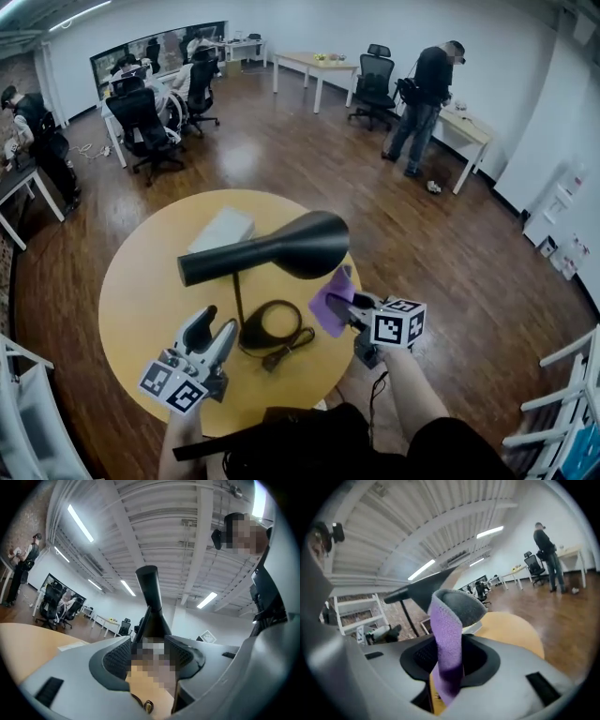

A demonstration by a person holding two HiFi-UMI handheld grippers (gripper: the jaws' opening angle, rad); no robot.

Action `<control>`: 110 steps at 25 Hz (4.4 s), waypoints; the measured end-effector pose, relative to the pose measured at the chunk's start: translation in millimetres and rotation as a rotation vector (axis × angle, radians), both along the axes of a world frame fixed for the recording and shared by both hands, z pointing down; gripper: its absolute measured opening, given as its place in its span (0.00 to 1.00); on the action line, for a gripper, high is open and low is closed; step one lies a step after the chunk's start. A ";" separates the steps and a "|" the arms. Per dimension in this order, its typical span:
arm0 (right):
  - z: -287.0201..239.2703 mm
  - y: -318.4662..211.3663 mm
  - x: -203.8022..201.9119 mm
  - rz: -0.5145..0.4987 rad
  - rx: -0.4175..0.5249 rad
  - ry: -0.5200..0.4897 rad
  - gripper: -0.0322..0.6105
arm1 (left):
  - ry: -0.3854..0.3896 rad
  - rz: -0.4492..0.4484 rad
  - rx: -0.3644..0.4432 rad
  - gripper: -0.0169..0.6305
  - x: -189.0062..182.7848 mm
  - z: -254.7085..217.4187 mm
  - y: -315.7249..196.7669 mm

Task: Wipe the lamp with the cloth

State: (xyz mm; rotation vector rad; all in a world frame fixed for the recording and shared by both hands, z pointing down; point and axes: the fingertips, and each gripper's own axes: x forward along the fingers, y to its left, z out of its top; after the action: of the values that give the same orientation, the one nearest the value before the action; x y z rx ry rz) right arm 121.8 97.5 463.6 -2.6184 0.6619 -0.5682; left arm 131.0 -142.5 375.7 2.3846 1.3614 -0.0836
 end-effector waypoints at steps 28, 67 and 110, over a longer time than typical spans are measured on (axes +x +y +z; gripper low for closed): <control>-93.6 5.2 82.6 -0.700 0.735 0.464 0.22 | -0.042 -0.391 -0.080 0.35 32.3 -18.7 31.9; -95.3 3.1 69.9 -1.093 1.192 0.386 0.21 | -0.063 -0.302 -0.075 0.35 40.7 -11.4 33.6; -101.9 78.0 9.4 -0.449 0.545 0.415 0.22 | -0.111 -0.236 -0.207 0.35 -19.1 5.9 9.1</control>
State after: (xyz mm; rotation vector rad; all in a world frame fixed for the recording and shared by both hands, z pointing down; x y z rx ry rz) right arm 131.2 175.5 361.7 -2.0767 1.3376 0.0607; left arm 111.9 -133.3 381.7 2.3252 0.9678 -0.1475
